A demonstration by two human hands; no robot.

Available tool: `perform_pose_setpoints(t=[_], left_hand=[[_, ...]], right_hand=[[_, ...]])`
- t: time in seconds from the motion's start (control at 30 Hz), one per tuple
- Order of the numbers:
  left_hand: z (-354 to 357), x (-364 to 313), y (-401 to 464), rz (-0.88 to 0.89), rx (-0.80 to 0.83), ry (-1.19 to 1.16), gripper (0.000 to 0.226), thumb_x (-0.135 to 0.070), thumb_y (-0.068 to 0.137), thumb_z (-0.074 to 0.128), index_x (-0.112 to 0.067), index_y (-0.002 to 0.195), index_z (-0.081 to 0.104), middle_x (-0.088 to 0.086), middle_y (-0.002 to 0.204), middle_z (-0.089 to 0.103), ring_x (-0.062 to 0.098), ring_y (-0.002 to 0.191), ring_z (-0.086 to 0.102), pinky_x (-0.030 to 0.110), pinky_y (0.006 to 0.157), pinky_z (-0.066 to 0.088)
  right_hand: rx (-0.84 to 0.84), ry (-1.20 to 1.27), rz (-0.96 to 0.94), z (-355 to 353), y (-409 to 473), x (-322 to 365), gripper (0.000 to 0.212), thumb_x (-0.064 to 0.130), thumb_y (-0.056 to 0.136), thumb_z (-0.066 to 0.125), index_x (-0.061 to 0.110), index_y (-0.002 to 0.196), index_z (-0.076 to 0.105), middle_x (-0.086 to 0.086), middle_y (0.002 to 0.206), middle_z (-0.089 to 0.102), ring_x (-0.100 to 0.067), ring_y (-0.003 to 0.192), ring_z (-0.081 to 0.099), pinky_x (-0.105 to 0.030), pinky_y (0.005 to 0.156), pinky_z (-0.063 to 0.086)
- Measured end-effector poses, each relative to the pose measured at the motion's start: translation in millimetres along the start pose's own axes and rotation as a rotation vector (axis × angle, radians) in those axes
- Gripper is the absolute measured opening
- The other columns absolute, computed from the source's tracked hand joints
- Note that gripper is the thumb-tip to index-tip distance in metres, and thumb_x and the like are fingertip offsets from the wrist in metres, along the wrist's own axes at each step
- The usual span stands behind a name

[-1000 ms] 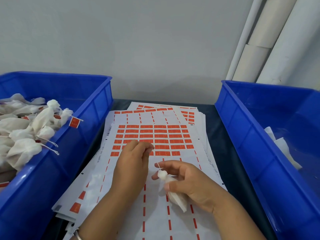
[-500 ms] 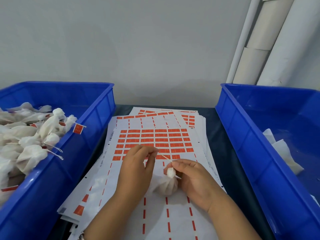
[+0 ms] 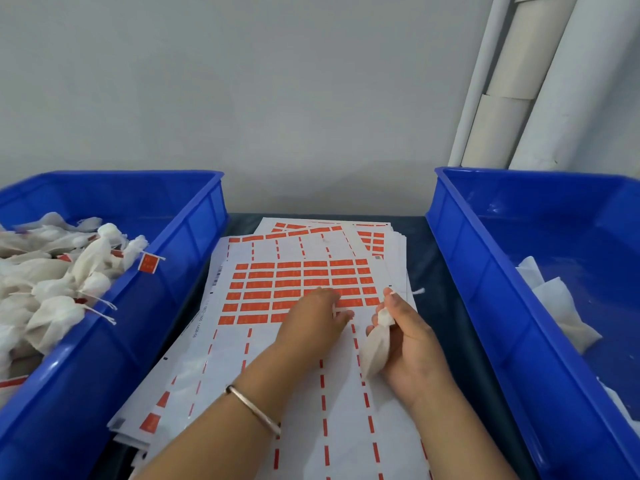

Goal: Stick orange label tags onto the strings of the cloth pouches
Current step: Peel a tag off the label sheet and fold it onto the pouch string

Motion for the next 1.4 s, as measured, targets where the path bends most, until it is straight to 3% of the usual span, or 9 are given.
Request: perform_pose_setpoints(t=[0.13, 0.23, 0.43, 0.57, 0.7, 0.87, 1.03, 1.2, 1.4], left_hand=[[17.3, 3.8, -6.7, 0.046, -0.064, 0.023, 0.047, -0.046, 0.09, 0.049, -0.028, 0.133, 0.046, -0.011, 0.141, 0.043, 0.017, 0.128, 0.042, 0.037, 0.105, 0.034], [21.4, 7.0, -5.6, 0.068, -0.06, 0.092, 0.054, -0.05, 0.091, 0.045, -0.027, 0.139, 0.039, -0.01, 0.148, 0.033, 0.017, 0.137, 0.03, 0.037, 0.11, 0.024], [24.2, 1.4, -2.2, 0.134, -0.023, 0.194, 0.051, -0.047, 0.093, 0.042, -0.024, 0.139, 0.04, -0.007, 0.149, 0.032, 0.016, 0.139, 0.025, 0.034, 0.111, 0.021], [19.4, -3.2, -3.2, 0.158, -0.036, 0.197, 0.04, -0.043, 0.094, 0.044, -0.026, 0.129, 0.053, -0.006, 0.139, 0.048, 0.016, 0.125, 0.046, 0.029, 0.1, 0.038], [5.8, -4.6, -9.2, 0.143, -0.127, 0.093, 0.025, -0.039, 0.093, 0.048, -0.028, 0.102, 0.068, -0.009, 0.1, 0.068, 0.009, 0.083, 0.059, 0.019, 0.076, 0.045], [5.4, -9.3, -10.6, 0.139, -0.138, 0.181, 0.03, -0.04, 0.095, 0.044, -0.03, 0.111, 0.066, -0.01, 0.105, 0.068, 0.011, 0.084, 0.061, 0.022, 0.08, 0.046], [5.9, -11.9, -14.5, 0.164, -0.16, 0.246, 0.031, -0.041, 0.096, 0.041, -0.027, 0.102, 0.068, -0.008, 0.091, 0.068, 0.01, 0.07, 0.057, 0.021, 0.069, 0.046], [3.3, -10.2, -13.6, 0.127, -0.185, 0.238, 0.035, -0.045, 0.095, 0.039, -0.027, 0.095, 0.069, -0.007, 0.082, 0.067, 0.009, 0.062, 0.054, 0.019, 0.061, 0.041], [-0.4, -10.4, -15.0, 0.097, -0.239, 0.25, 0.037, -0.046, 0.094, 0.039, -0.025, 0.091, 0.069, -0.007, 0.076, 0.065, 0.009, 0.06, 0.051, 0.021, 0.066, 0.043]], right_hand=[[0.007, 0.02, -0.04, 1.6, 3.6, 0.7, 0.043, 0.022, 0.075, 0.068, 0.01, 0.116, 0.066, -0.013, 0.114, 0.069, -0.027, 0.098, 0.069, -0.039, 0.075, 0.058], [0.017, 0.008, -0.033, 0.7, 6.7, -3.6, 0.039, 0.022, 0.076, 0.068, 0.011, 0.113, 0.068, -0.012, 0.115, 0.069, -0.03, 0.104, 0.067, -0.046, 0.085, 0.055], [0.009, -0.038, -0.026, -2.9, 9.2, -7.7, 0.028, 0.026, 0.073, 0.07, 0.019, 0.1, 0.075, -0.008, 0.112, 0.07, -0.027, 0.099, 0.069, -0.041, 0.072, 0.058], [0.024, -0.051, -0.029, -1.3, 11.5, -9.4, 0.034, 0.026, 0.074, 0.07, 0.018, 0.107, 0.072, -0.009, 0.115, 0.069, -0.03, 0.101, 0.068, -0.042, 0.073, 0.058], [0.052, -0.038, -0.048, 1.0, 12.5, -9.4, 0.035, 0.023, 0.073, 0.07, 0.015, 0.106, 0.072, -0.011, 0.115, 0.069, -0.03, 0.103, 0.067, -0.042, 0.076, 0.058], [0.034, -0.056, -0.054, 0.3, 13.6, -10.0, 0.034, 0.025, 0.068, 0.073, 0.017, 0.101, 0.074, -0.01, 0.113, 0.07, -0.029, 0.101, 0.068, -0.044, 0.081, 0.057], [0.029, -0.064, -0.055, -0.6, 12.5, -10.4, 0.035, 0.027, 0.069, 0.074, 0.02, 0.104, 0.073, -0.008, 0.113, 0.07, -0.028, 0.1, 0.069, -0.039, 0.072, 0.058], [0.03, -0.077, -0.064, -0.8, 12.3, -10.0, 0.031, 0.027, 0.072, 0.073, 0.023, 0.103, 0.074, -0.007, 0.114, 0.07, -0.027, 0.102, 0.068, -0.039, 0.074, 0.057], [0.039, -0.075, -0.071, 2.5, 10.3, -8.8, 0.03, 0.027, 0.069, 0.073, 0.023, 0.099, 0.075, -0.006, 0.112, 0.071, -0.025, 0.101, 0.068, -0.038, 0.074, 0.058]])
Point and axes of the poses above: each hand's wrist, its own y-axis towards the middle knuckle, its own z-axis out of the palm, x = y × z, the point moved 9 cm from there along y, towards the middle knuckle
